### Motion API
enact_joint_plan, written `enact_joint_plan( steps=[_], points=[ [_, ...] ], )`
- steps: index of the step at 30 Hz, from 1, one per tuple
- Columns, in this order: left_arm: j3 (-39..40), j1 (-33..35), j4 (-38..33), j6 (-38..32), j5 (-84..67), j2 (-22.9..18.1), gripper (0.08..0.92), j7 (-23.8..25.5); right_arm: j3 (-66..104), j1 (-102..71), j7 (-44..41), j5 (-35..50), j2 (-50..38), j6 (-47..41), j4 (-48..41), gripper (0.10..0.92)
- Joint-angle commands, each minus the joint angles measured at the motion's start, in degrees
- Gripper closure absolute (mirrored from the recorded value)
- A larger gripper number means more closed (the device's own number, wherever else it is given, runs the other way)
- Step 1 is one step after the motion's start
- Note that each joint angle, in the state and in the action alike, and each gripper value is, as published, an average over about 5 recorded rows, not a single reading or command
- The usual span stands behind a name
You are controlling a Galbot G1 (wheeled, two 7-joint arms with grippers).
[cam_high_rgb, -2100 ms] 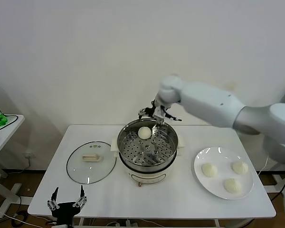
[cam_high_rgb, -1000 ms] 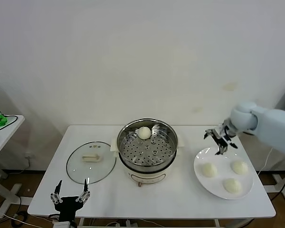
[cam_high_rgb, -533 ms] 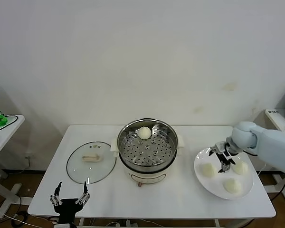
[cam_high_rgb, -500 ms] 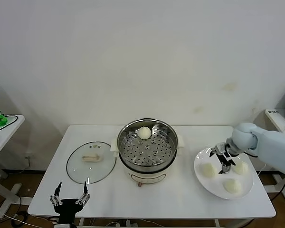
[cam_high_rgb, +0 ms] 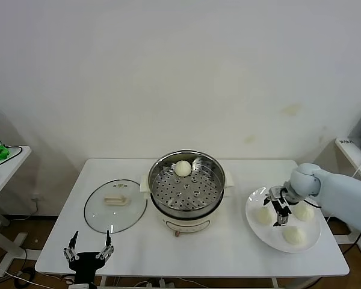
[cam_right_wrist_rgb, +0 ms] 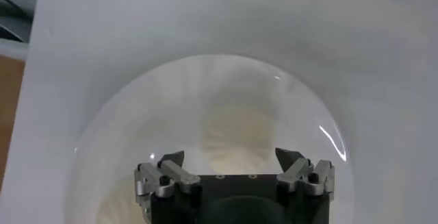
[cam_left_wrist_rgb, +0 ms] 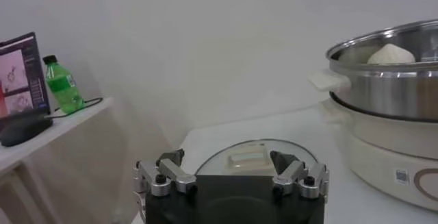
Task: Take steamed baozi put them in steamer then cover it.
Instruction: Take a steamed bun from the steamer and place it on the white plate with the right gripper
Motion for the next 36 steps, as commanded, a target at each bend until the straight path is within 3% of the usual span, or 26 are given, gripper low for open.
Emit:
enact_joint_plan(
  steps=[1, 5, 27, 36],
  points=[
    [-0.04, 0.05, -0.06, 0.05, -0.01, -0.02, 0.177, -0.05, 1.52, -1.58, 0.01, -0.28, 1.55, -0.51, -1.20, 0.203],
    [-0.16, 0.06, -0.01, 0.05, -0.10, -0.03, 0.177, -0.06, 1.48, -1.64, -0.10, -1.30, 2.22, -0.66, -1.99, 0.219],
    [-0.06, -0.14, -0.10, 0.07, -0.29, -0.24, 0.177, -0.29, 1.92, -1.37, -0.31, -2.12, 1.64, -1.62, -1.47, 0.488],
    [0.00, -0.22, 0.01, 0.18, -0.32, -0.07, 0.177, -0.30, 1.84, 4.12, -0.50, 0.05, -0.74, -1.80, 1.14, 0.501]
  ],
)
